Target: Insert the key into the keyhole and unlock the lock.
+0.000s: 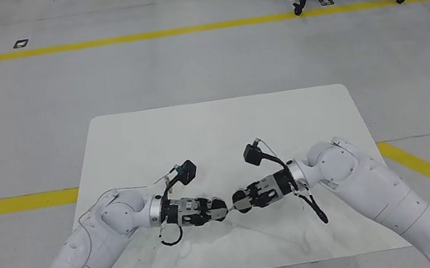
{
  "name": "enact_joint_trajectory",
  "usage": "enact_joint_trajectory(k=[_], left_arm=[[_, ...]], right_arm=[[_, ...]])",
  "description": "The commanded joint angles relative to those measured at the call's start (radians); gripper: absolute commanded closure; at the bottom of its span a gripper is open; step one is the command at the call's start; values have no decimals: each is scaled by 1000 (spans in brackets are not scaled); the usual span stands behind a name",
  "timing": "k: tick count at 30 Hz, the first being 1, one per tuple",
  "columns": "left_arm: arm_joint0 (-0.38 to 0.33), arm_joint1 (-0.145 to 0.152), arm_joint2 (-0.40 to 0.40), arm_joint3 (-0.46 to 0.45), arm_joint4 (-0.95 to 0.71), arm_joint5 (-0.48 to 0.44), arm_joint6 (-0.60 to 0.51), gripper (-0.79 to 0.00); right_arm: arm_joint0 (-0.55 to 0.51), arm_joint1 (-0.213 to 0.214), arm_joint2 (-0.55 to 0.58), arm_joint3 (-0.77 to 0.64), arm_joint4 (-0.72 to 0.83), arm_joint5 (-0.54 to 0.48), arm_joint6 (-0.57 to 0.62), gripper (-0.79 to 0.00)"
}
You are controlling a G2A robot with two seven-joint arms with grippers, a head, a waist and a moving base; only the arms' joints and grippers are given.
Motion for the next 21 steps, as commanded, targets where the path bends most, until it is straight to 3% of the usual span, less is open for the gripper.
enact_joint_trajectory(k=[1, 15, 21], left_arm=[[0, -1, 12, -12, -15, -8, 8, -785], [-2, 0, 20, -17, -25, -14, 14, -785], [-2, 0, 20, -17, -25, -14, 14, -785]], right_arm=[[0, 0, 0, 1, 1, 1, 0, 0], [-5, 0, 6, 6, 15, -24, -9, 0], [-44, 14, 83, 25, 74, -131, -93, 0]])
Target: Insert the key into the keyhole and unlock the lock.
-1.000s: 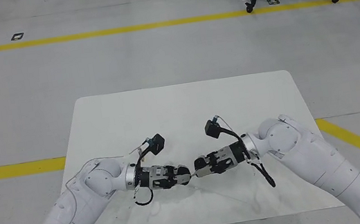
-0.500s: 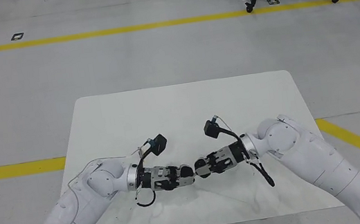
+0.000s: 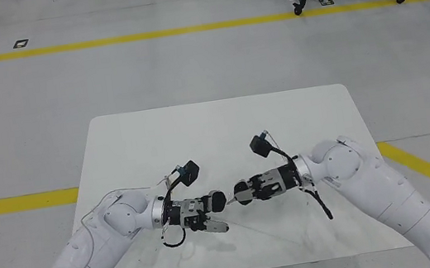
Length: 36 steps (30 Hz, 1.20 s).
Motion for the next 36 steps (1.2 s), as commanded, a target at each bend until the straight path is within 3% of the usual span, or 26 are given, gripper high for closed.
enact_joint_trajectory(k=[1, 9, 13, 17, 21, 23, 25, 28, 30, 32, 36], left_arm=[[0, 0, 0, 0, 0, 0, 0, -785], [0, 0, 0, 0, 0, 0, 0, -785], [3, 1, -15, -17, 35, 21, 27, -785], [21, 31, -144, -92, 248, 114, 154, -785], [117, 104, -364, -218, 363, 158, 181, -785], [204, 146, -505, -317, 418, 241, 170, -785], [311, 181, -645, -436, 499, 394, 145, -785], [485, 211, -790, -647, 721, 718, 78, -785], [578, 217, -802, -754, 879, 897, 12, -785], [616, 217, -762, -797, 1001, 984, -65, -785], [561, 196, -627, -763, 1115, 1046, -109, -785]], right_arm=[[-24, 8, 38, 11, 17, -57, -36, 0], [-100, 34, 154, 69, 69, -220, -177, 0], [-106, 35, 158, 69, 71, -231, -189, 0], [-106, 35, 158, 69, 71, -231, -189, 0], [-106, 35, 158, 69, 71, -231, -189, 0], [-106, 35, 158, 69, 71, -231, -189, 0], [-106, 35, 158, 69, 71, -231, -189, 0], [-106, 35, 158, 69, 71, -231, -189, 0], [-106, 35, 158, 69, 71, -231, -189, 0], [-106, 35, 158, 69, 71, -231, -189, 0], [-106, 35, 158, 69, 71, -231, -189, 0]])
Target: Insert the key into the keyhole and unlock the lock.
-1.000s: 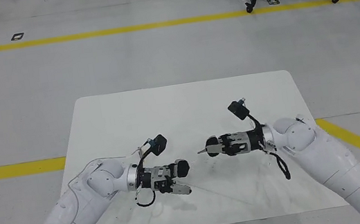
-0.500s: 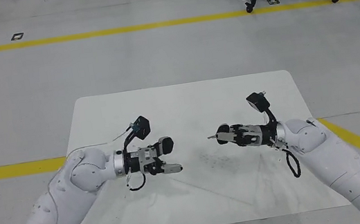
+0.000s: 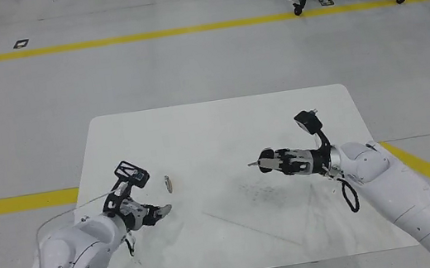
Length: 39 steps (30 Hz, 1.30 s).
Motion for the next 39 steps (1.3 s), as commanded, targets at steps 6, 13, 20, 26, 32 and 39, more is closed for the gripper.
enact_joint_trajectory(k=[6, 13, 20, 26, 32, 39], left_arm=[[-188, -58, 210, 158, 9, 14, 4, -785], [-324, -110, 350, 274, 109, 64, -16, -754], [-439, -170, 456, 365, 96, 89, -21, -616], [-470, -198, 481, 410, 90, 117, -25, -363], [-471, -211, 476, 424, 101, 140, -28, -299], [-459, -219, 454, 417, 119, 164, -35, 0]], right_arm=[[0, 0, 0, 0, 0, 0, 0, 0], [0, 0, 0, 0, 0, 0, 0, 0], [0, 0, 0, 0, 0, 0, 0, 0], [0, 0, 0, 0, 0, 0, 0, 0], [0, 0, 0, 0, 0, 0, 0, 0], [0, 0, 0, 0, 0, 0, 0, 0]])
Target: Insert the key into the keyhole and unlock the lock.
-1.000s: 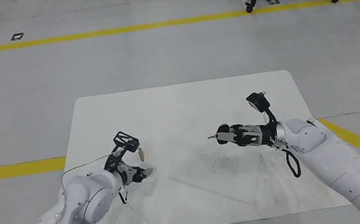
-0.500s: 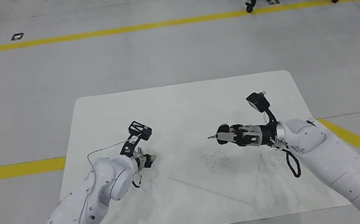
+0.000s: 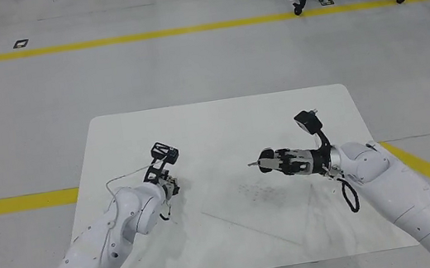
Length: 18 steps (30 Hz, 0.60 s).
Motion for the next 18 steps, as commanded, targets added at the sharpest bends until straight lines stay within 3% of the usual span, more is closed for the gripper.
enact_joint_trajectory(k=[1, 18], left_arm=[[5, -1, -8, -2, 5, 2, -5, 0], [61, -6, -72, -34, 57, -11, -41, 0]], right_arm=[[0, 0, 0, 0, 0, 0, 0, 0], [0, 0, 0, 0, 0, 0, 0, 0]])
